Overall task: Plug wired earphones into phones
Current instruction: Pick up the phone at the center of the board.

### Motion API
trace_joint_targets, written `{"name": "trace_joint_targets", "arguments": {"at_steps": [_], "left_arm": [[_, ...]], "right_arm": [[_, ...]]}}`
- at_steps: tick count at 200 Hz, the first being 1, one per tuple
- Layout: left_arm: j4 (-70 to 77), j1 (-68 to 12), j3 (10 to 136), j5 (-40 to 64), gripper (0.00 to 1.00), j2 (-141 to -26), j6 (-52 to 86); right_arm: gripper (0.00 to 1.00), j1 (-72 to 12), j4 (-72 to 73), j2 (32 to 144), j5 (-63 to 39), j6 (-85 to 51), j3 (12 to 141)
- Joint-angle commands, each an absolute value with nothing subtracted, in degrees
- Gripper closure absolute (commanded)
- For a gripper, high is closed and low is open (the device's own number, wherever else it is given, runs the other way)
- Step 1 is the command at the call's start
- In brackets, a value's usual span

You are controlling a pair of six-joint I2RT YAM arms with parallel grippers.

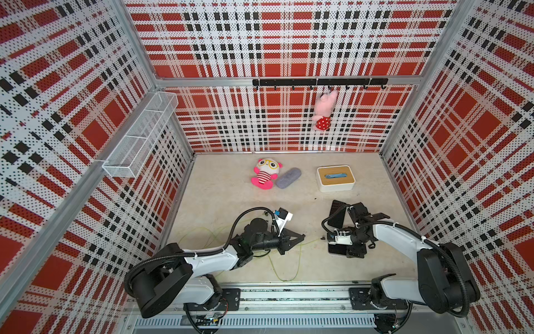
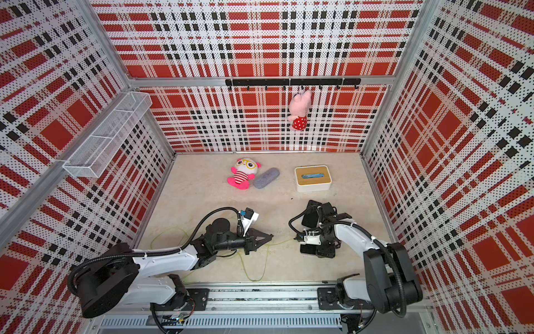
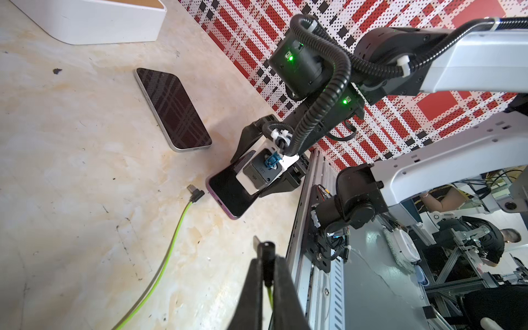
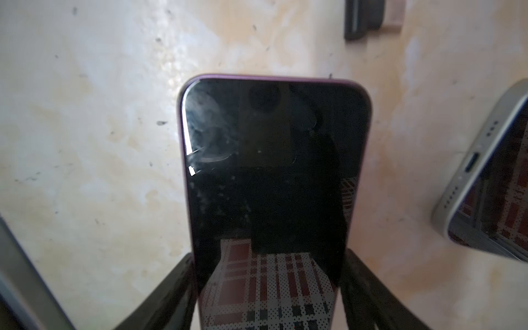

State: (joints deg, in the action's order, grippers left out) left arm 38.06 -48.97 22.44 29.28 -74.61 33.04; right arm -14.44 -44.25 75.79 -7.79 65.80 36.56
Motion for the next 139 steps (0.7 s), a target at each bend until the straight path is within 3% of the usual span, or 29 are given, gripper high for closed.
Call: {"name": "trace_joint_targets", "arguments": {"at_steps": [1, 85, 139], "left_arm": [[39.72, -49.31, 23.65, 28.25, 1.00, -73.53, 34.29], [39.72, -46.36, 35.44, 35.40, 1.00, -72.69, 42.90], [31.09, -47.50, 43.78, 34.00, 1.00, -71.61, 40.45]], "right_arm": [[0.32, -13.98, -42.65, 71.76, -11.83, 65.73, 38.58], [0.35, -14.06, -29.97, 46.54, -24.34, 54.85, 37.93], [0.35, -14.21, -28.77, 40.50, -26.99, 56.21, 40.77]]}}
